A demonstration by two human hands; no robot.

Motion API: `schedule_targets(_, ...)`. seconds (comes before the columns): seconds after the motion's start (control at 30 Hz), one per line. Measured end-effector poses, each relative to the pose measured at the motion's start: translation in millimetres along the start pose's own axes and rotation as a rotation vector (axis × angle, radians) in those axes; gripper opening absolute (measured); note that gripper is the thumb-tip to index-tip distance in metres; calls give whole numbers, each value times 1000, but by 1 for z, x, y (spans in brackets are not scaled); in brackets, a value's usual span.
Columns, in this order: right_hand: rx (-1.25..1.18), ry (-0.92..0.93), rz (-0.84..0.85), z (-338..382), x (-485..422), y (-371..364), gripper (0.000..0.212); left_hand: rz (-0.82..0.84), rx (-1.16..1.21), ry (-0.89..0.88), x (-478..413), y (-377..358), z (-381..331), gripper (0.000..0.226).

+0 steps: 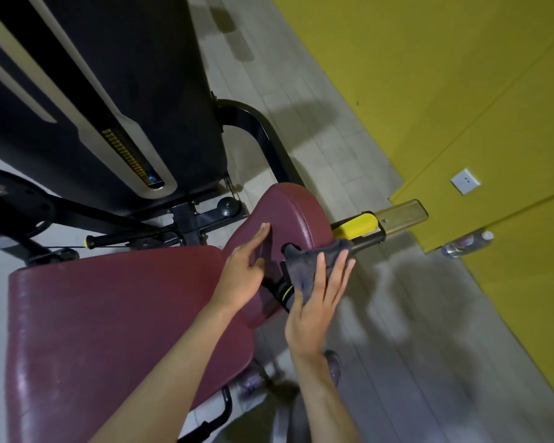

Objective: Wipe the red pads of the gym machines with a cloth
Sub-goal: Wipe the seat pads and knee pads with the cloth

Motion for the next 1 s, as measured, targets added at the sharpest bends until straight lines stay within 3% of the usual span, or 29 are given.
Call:
schedule_targets(0.27,282,216,184,39,-94,-8,53,-182,15,-104,8,37,-12,51)
schedule_targets(0.5,382,356,711,66,-179,-82,28,-377,3,-407,-13,61,-71,45)
schedule_targets(0.6,191,238,867,63,-195,-75,48,-359,-73,-515,-46,59,-85,41)
schedule_targets(0.67,-5,7,771,58,-199,-41,60,-285,-130,-591,-69,53,-92,36)
schedule_targets(0.77,-138,-215,355,38,-190,8,55,-55,-282,-805,-96,32,-99,24)
schedule_targets(0.87,-202,-297,101,21,-175,26,56,181,-483,-913,-110,5,-91,55)
schedule_targets(1.0,-274,-323,19,22,-167,28,37,-12,-259,-989,-118,-13,-72,38)
Point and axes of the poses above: each hand's wrist, its own x-axis away from the middle knuckle, its own y-axis out of the back of the hand, z = x × y, the point moved 2 cm from there along -x, towards the middle knuckle, and after that the axes turned 12 degrees about -z, right-handed, at the moved point
